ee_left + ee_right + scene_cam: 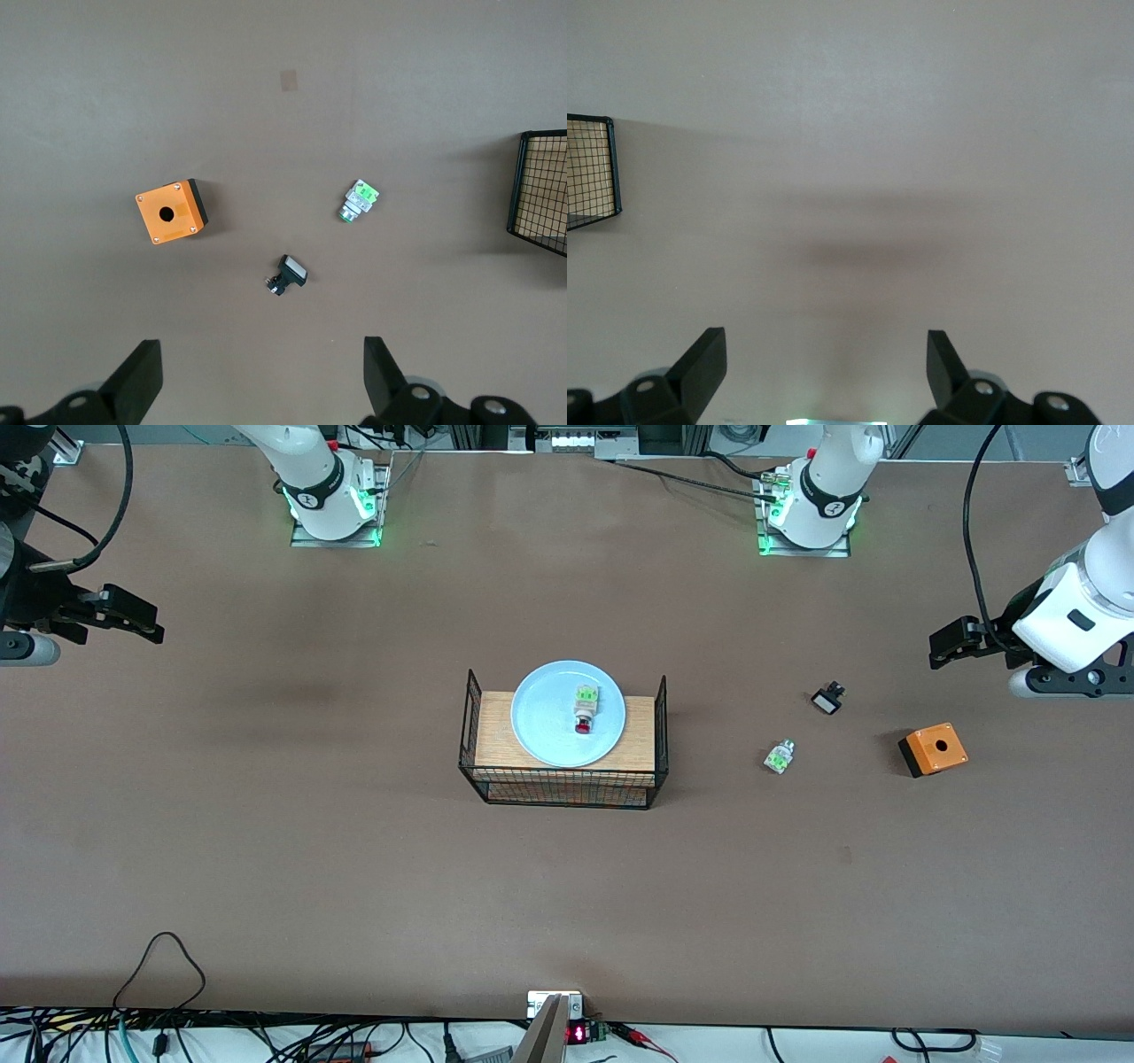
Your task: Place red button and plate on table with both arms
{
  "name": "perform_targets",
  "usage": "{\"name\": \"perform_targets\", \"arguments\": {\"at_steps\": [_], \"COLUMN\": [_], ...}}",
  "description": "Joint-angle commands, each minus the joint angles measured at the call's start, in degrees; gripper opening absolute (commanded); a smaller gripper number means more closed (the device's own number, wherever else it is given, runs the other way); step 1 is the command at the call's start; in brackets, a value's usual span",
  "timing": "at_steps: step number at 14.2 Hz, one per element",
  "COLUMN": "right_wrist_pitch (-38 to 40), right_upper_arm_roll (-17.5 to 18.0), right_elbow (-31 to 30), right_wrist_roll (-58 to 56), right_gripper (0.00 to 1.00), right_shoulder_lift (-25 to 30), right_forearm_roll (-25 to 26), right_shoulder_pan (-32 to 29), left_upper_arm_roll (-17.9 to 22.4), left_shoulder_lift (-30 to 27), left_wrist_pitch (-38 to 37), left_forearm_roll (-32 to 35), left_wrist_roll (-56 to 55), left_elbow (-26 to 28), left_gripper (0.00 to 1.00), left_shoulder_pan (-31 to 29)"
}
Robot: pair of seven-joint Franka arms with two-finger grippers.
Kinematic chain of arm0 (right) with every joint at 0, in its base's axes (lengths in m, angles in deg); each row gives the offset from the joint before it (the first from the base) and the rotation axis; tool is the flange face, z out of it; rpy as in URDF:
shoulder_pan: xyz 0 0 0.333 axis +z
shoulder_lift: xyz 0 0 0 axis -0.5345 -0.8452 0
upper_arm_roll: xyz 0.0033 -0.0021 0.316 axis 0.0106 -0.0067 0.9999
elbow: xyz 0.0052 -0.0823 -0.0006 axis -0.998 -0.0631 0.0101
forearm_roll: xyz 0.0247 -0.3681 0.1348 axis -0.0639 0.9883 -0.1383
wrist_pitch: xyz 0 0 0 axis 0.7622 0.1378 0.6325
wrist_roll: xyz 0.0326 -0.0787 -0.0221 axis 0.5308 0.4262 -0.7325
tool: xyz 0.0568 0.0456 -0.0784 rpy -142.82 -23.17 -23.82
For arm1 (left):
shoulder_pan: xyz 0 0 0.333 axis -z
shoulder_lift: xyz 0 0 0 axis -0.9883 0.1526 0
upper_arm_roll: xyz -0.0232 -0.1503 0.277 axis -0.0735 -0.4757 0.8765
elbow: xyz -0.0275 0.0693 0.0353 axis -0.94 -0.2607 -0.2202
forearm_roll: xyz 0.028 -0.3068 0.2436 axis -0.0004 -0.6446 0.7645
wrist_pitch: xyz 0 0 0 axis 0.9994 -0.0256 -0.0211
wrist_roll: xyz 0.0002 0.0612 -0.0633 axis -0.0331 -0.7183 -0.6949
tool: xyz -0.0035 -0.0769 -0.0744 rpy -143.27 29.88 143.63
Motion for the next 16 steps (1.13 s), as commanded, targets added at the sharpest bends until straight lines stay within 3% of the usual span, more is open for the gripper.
{"name": "perform_targets", "arguments": {"at_steps": [1,5,7,10,12,16], "right_wrist_pitch": [0.79,0.71,0.70,0.62,0.44,0.44], "right_upper_arm_roll": [0.12,0.12,0.12,0.12,0.21,0.12], "right_elbow": [0.82,0.82,0.91,0.91,0.91,0.91], "right_wrist_roll": [0.15,0.06,0.06,0.06,0.06,0.06], "right_gripper": [1.00,1.00,1.00,1.00,1.00,1.00], "right_shoulder_lift": [0.01,0.01,0.01,-0.08,-0.16,-0.16], "right_forearm_roll": [0.13,0.13,0.13,0.13,0.13,0.04], "right_shoulder_pan": [-0.27,-0.27,-0.27,-0.35,-0.35,-0.35], "left_upper_arm_roll": [0.62,0.62,0.19,-0.78,-0.87,-1.22], "left_shoulder_lift": [-1.04,-1.04,-1.04,-0.16,1.76,9.14], "left_wrist_pitch": [0.24,0.15,-4.57,-6.79,-6.53,-2.15], "left_forearm_roll": [0.13,0.13,-0.75,-2.42,-7.40,-13.92], "left_wrist_roll": [0.60,0.77,0.77,0.69,-0.62,-13.78], "left_elbow": [0.88,0.88,0.45,-0.08,-2.70,-8.86], "left_gripper": [1.00,1.00,1.00,1.00,1.00,1.00], "left_shoulder_pan": [0.61,0.61,0.79,6.57,10.87,20.19]}}
